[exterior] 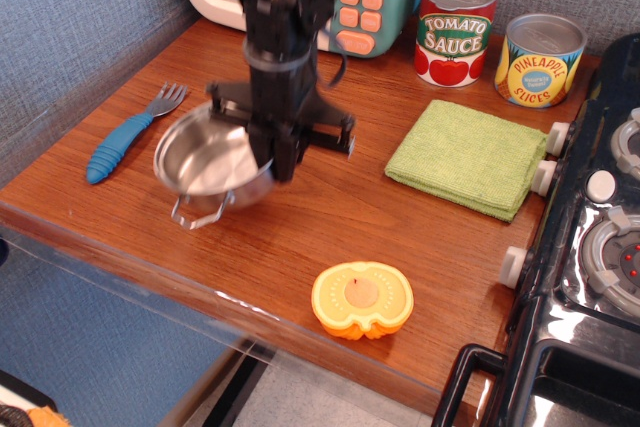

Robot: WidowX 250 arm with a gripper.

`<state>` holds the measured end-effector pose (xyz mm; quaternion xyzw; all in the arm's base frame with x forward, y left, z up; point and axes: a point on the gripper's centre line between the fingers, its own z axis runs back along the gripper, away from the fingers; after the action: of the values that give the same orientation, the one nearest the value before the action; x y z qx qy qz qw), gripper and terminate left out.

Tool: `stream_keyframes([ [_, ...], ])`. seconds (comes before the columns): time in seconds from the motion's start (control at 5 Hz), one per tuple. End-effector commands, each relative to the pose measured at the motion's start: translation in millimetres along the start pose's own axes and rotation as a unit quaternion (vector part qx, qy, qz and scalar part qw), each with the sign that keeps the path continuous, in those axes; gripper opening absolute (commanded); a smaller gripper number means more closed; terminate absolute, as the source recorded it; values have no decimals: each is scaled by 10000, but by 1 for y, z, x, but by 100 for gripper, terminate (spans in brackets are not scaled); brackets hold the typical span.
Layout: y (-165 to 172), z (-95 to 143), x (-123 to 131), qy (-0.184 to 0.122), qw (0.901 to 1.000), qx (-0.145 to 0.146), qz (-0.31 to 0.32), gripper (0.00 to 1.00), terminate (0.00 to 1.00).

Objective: Move the stainless steel pot and place it on the green cloth.

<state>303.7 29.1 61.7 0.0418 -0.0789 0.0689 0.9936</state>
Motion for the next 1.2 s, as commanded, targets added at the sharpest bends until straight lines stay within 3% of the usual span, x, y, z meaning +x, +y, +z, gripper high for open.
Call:
stream_keyframes([
  [0.0,-59,46,55,-750,9925,-435,-863,0,0],
  [0.2,-101,45,74,-745,9894,-704,-1029,0,0],
  [0.6,-168,22,74,-402,9824,-808,-1636,0,0],
  [1.0,-175,-4,75,-79,9846,-668,-1611,0,0],
])
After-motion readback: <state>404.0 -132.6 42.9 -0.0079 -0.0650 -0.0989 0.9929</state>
